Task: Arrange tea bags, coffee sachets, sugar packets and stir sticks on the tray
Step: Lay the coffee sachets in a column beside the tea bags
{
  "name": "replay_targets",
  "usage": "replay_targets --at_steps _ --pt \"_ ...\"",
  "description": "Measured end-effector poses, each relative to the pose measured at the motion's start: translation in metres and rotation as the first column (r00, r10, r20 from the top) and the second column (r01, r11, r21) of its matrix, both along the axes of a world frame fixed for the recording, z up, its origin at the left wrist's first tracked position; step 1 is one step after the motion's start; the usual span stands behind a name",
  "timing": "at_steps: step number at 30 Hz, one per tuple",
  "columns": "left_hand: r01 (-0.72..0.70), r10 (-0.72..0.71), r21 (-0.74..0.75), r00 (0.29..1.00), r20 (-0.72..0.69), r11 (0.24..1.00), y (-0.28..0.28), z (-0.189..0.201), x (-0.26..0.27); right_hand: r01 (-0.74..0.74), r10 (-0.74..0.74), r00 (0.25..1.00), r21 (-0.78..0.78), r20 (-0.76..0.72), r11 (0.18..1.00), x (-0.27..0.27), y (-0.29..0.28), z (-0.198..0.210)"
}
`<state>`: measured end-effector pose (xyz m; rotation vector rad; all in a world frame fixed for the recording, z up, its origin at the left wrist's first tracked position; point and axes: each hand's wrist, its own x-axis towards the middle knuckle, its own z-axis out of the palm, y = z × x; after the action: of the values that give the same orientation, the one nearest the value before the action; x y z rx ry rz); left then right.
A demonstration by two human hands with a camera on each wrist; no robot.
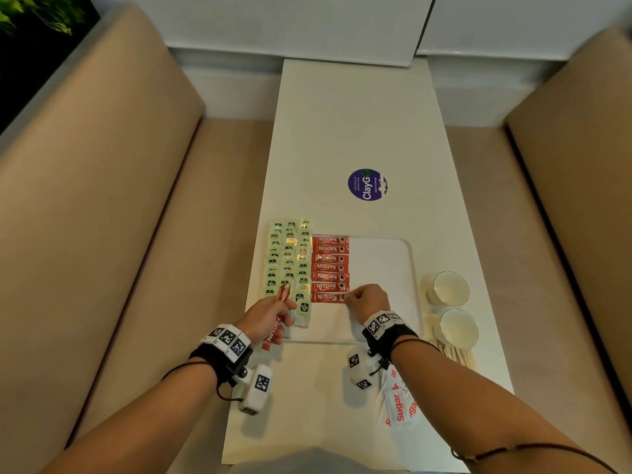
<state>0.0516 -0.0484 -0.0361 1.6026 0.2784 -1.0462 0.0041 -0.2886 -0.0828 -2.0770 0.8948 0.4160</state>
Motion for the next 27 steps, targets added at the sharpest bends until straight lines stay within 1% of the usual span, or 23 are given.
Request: replay_targets --at_steps 5,16,20,22,25,27 --pt "0.033 -0.034 -0.041 0.999 -0.021 0.999 -0.001 0.002 -0.002 -0.019 0.019 1.0 -0.012 -0.022 1.0 0.002 -0.001 -0.001" --pt "0.055 -0.057 -0.048 0.998 -0.03 0.997 -0.001 0.001 -0.007 -0.032 0.03 0.998 -0.046 -0.053 0.998 0.007 -0.001 -0.002" --pt "0.119 -0.118 -0.064 0.993 0.007 0.991 0.0 0.002 -0.01 -0.059 0.054 0.996 -0.065 -0.072 0.996 0.008 -0.002 0.0" --pt "0.128 -0.128 -0.087 0.992 0.011 0.988 0.0 0.004 -0.012 -0.074 0.068 0.995 -0.082 -0.075 0.994 0.006 -0.004 0.001" --pt "0.162 -0.157 -0.09 0.986 0.058 0.983 0.0 0.006 -0.013 -0.092 0.089 0.995 -0.09 -0.037 0.992 0.001 -0.005 0.002" --pt "0.173 -0.166 -0.066 0.982 0.09 0.983 -0.001 0.005 -0.013 -0.117 0.117 0.992 -0.004 0.037 0.993 -0.003 -0.002 0.007"
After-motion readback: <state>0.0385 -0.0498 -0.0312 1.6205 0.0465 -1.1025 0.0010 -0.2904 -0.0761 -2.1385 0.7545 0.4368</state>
